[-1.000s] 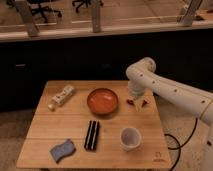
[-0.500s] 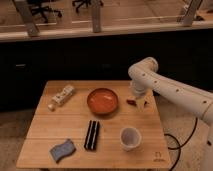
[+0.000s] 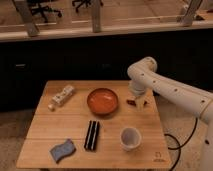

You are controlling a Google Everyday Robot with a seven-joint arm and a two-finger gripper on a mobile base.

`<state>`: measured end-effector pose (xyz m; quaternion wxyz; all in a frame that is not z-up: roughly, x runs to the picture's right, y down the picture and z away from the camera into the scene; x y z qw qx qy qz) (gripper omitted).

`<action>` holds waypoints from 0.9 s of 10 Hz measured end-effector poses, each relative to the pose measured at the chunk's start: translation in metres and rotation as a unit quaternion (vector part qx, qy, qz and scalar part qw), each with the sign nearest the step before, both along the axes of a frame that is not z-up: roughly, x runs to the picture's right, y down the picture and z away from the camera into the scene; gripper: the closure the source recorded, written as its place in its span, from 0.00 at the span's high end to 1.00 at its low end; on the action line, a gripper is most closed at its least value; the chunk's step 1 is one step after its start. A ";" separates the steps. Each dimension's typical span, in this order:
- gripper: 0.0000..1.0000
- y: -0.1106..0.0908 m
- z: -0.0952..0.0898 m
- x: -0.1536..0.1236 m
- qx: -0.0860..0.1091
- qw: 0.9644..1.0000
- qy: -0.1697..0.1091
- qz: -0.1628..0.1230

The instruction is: Move the arm in a circular motion

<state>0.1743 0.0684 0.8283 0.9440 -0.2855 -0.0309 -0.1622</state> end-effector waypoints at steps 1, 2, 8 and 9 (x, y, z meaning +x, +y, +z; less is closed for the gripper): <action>0.80 0.000 0.001 -0.001 -0.001 1.000 -0.002 -0.003; 0.80 0.000 0.002 -0.003 -0.001 1.000 -0.003 -0.006; 0.80 0.000 0.005 -0.005 -0.004 1.000 -0.012 -0.025; 0.80 0.000 0.005 -0.002 -0.005 1.000 -0.013 -0.026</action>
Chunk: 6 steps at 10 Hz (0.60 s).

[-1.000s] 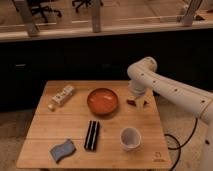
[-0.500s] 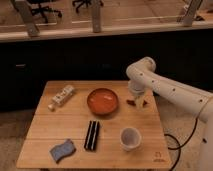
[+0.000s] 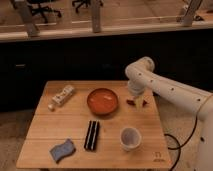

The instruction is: Move the arm in a circular motion

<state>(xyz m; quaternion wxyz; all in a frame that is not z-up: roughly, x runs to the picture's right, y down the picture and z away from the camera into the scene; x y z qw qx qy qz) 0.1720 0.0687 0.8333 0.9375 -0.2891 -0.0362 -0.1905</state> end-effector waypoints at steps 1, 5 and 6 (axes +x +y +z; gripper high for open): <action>0.80 0.000 0.000 -0.001 0.000 1.000 -0.002 -0.003; 0.80 0.001 0.002 -0.001 -0.002 1.000 -0.010 -0.016; 0.80 0.002 0.002 0.000 -0.003 1.000 -0.014 -0.022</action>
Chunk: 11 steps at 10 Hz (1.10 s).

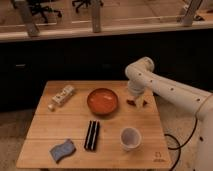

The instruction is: Move the arm in a circular motion

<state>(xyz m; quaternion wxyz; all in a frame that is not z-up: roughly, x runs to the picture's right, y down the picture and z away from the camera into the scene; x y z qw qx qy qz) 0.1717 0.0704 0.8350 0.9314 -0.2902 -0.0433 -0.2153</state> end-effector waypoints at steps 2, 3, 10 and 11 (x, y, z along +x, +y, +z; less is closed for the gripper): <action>0.80 0.000 0.000 0.001 0.000 1.000 -0.002 -0.003; 0.80 0.000 0.000 0.001 -0.001 1.000 -0.002 -0.004; 0.80 0.004 0.000 0.005 -0.004 1.000 -0.013 -0.023; 0.80 0.004 0.000 0.005 -0.004 1.000 -0.014 -0.025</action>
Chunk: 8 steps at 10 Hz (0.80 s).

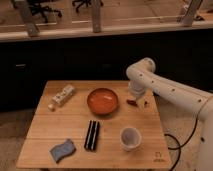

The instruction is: Move the arm in a circular motion

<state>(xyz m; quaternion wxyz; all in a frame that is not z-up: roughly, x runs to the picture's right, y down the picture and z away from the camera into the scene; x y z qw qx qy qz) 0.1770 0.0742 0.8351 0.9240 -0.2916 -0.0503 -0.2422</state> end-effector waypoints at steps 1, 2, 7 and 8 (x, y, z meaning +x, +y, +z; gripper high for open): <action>0.80 -0.001 0.000 0.000 0.000 1.000 -0.002 -0.003; 0.80 -0.001 0.001 -0.001 0.000 1.000 -0.005 -0.007; 0.80 -0.004 0.002 -0.002 0.000 1.000 -0.013 -0.021; 0.80 -0.002 0.002 -0.003 -0.001 1.000 -0.014 -0.026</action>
